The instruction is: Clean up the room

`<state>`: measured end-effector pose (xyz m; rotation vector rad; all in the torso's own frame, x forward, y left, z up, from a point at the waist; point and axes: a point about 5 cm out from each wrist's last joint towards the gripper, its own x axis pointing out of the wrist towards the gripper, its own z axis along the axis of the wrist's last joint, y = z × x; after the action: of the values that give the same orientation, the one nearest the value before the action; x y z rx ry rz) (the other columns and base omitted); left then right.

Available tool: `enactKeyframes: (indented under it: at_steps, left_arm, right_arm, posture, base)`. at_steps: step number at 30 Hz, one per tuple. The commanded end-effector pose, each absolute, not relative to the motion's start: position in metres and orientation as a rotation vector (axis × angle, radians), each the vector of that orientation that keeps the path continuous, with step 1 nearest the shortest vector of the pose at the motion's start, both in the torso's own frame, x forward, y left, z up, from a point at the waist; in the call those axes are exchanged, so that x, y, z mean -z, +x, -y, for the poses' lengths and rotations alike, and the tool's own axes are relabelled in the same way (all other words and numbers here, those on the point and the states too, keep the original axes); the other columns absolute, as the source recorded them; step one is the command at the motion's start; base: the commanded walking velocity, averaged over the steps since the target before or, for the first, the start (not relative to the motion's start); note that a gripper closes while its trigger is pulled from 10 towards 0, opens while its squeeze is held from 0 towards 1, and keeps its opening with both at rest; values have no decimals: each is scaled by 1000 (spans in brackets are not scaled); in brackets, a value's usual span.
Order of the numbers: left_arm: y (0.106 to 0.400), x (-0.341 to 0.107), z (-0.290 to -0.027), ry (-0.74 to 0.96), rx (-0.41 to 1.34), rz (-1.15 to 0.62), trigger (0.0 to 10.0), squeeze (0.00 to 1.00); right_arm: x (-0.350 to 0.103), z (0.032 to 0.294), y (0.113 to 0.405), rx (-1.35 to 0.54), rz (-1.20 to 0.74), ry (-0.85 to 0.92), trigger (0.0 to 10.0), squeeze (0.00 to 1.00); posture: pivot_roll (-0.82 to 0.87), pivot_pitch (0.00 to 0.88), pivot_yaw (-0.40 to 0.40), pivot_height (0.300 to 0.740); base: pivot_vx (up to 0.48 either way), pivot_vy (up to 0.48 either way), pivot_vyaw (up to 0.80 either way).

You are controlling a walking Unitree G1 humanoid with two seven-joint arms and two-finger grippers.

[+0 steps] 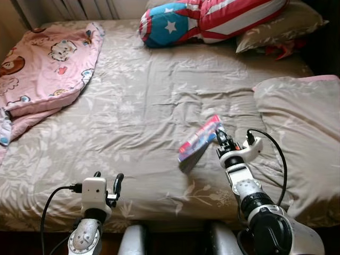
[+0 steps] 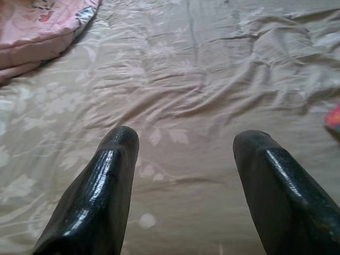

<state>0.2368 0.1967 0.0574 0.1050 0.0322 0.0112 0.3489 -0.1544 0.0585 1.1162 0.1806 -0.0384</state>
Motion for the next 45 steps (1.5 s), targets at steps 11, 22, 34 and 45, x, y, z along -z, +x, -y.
enactKeyframes:
  at_steps: [11, 22, 34, 45]
  left_arm:
    - [223, -59, -203, 167, 41, -81, 10000, 0]
    - [222, -60, -203, 181, 58, -98, 10000, 0]
    - [223, -60, -203, 184, 58, -109, 10000, 0]
    - [225, -61, -201, 182, 61, -106, 10000, 0]
  right_arm:
    - [0, 178, 303, 360, -387, 1055, 10000, 0]
    - [-4, 186, 306, 381, -373, 1032, 10000, 0]
    - [-8, 190, 309, 340, -387, 934, 10000, 682]
    - [-10, 201, 309, 388, -366, 920, 10000, 0]
  posture:
    - [84, 248, 111, 649]
    - [89, 252, 125, 649]
    - [87, 250, 123, 649]
    - [83, 248, 123, 649]
  base:
    - [0, 0, 0]
    - [0, 0, 0]
    - [0, 0, 0]
    - [0, 0, 0]
